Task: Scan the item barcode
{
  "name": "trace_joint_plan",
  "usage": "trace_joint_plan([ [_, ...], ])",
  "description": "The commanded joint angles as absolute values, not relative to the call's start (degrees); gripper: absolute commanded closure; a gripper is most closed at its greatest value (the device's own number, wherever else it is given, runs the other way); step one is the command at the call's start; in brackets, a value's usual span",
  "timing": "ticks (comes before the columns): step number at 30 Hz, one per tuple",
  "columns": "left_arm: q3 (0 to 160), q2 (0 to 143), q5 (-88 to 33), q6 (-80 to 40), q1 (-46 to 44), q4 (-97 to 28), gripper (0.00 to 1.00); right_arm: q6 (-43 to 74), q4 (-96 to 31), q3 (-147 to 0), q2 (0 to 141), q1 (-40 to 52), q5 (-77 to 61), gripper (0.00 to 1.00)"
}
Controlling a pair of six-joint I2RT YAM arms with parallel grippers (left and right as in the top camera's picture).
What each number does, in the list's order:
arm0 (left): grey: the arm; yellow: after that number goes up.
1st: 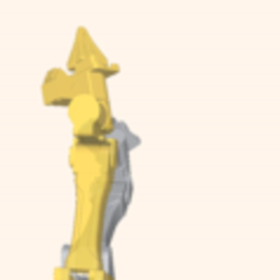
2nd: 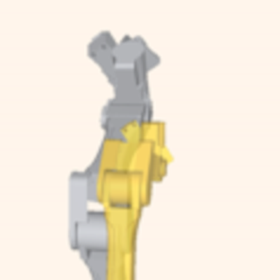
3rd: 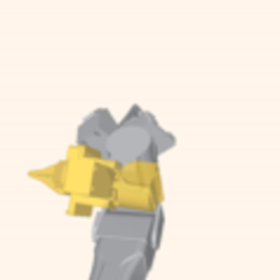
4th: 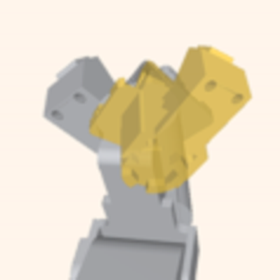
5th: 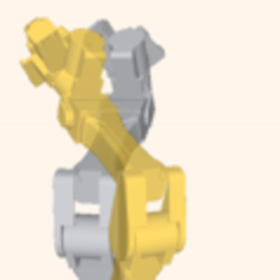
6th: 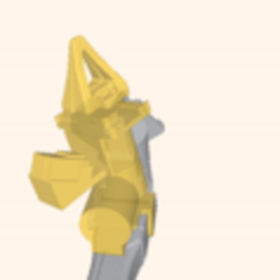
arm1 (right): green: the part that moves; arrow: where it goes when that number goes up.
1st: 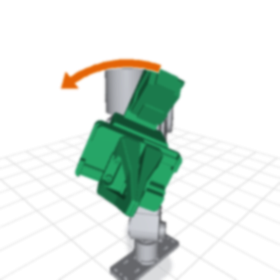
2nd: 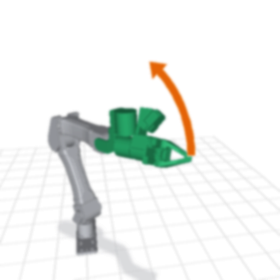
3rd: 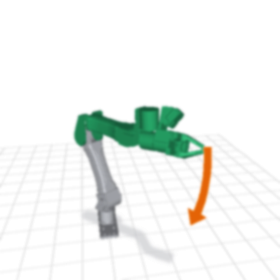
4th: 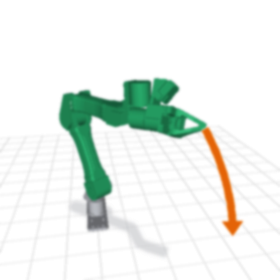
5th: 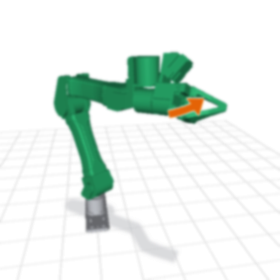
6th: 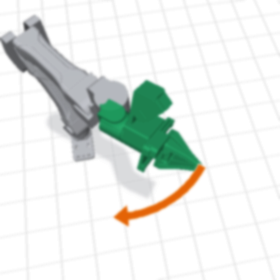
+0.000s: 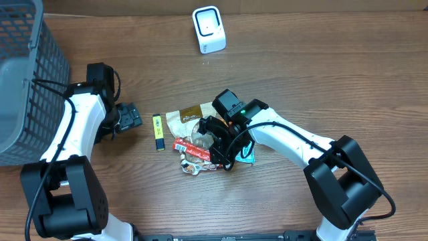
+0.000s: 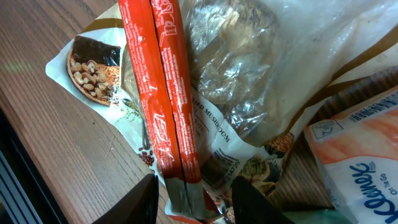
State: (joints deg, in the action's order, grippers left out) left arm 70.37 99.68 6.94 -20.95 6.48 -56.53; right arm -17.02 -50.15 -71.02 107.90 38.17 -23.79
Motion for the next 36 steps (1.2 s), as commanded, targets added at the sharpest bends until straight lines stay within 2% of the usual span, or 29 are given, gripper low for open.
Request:
trace_joint_plan([
  [1,70.17,99.96,7.49,-20.32,6.35,-56.49,0.0,-17.41,-49.58,-70.46,107.44,37.85,-24.53,0.61],
  [17,70.17,99.96,7.49,-20.32,6.35,-56.47,0.0,-17.39,-46.65,-67.44,107.46,37.85,-24.56,0.62],
  [21,70.17,99.96,7.49,-20.32,6.35,-56.47,0.0,-17.41,-45.69,-66.46,107.46,37.85,-24.53,0.85],
  [23,70.17,99.96,7.49,-20.32,6.35,-56.49,0.0,-17.41,-45.71,-66.5,107.44,37.85,-24.56,0.91],
  [26,70.17,99.96,7.49,-20.32,6.35,-56.49,0.0,-17.43,-45.89,-66.72,107.42,37.85,-24.53,0.96],
  [36,70.17,99.96,7.49,-20.32,6.35,-56.49,0.0,-18.52,-57.19,-78.39,107.39,37.85,-23.53,0.96],
])
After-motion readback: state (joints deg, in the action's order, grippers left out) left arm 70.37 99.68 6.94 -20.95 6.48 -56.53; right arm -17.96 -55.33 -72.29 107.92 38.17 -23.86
